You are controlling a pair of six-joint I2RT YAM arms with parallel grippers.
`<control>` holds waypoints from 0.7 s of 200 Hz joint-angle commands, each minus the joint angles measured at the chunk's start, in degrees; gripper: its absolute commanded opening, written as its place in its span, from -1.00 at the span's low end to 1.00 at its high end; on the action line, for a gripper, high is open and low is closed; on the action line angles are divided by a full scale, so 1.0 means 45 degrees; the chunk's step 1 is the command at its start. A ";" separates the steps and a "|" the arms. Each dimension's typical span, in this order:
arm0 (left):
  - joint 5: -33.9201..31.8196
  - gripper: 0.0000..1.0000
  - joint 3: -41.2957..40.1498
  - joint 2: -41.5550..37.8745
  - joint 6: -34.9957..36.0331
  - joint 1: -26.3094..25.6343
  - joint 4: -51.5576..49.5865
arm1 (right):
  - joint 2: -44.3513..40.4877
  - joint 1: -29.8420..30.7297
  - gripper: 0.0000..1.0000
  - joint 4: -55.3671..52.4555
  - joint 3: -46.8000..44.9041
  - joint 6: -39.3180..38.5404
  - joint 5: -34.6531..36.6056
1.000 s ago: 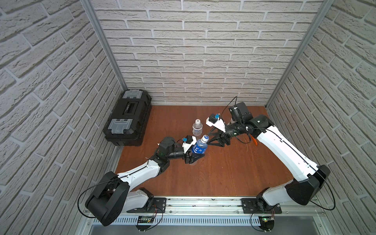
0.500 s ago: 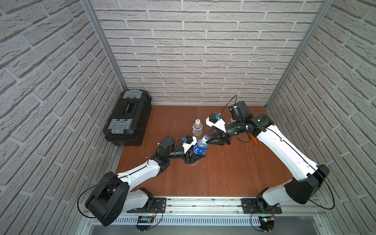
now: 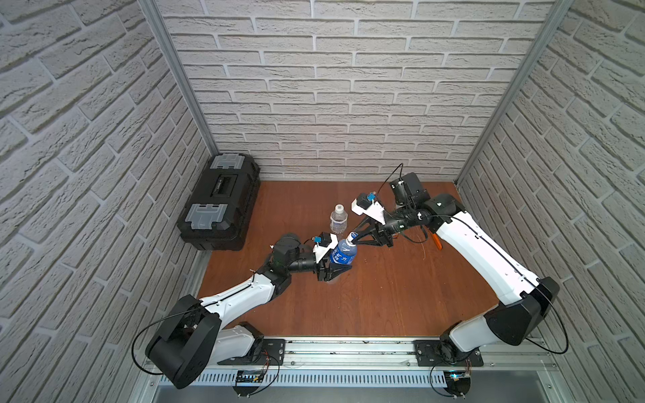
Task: Screw on the bottle caps
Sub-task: Screw the bottle cap onto the plastic bottle.
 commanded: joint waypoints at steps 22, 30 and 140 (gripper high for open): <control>-0.2149 0.19 0.0189 -0.1047 0.0429 -0.0625 0.0517 | -0.0102 0.0232 -0.52 0.0632 -0.0378 0.1298 0.0984; -0.2423 0.19 0.0230 -0.1123 0.0514 -0.0743 0.0500 | -0.0125 0.0325 -0.51 0.0748 -0.0515 0.1496 0.1375; -0.7260 0.20 -0.0256 -0.1176 0.0802 -0.2217 0.1980 | -0.1288 0.1114 -0.40 0.4401 -0.3038 0.5655 0.4087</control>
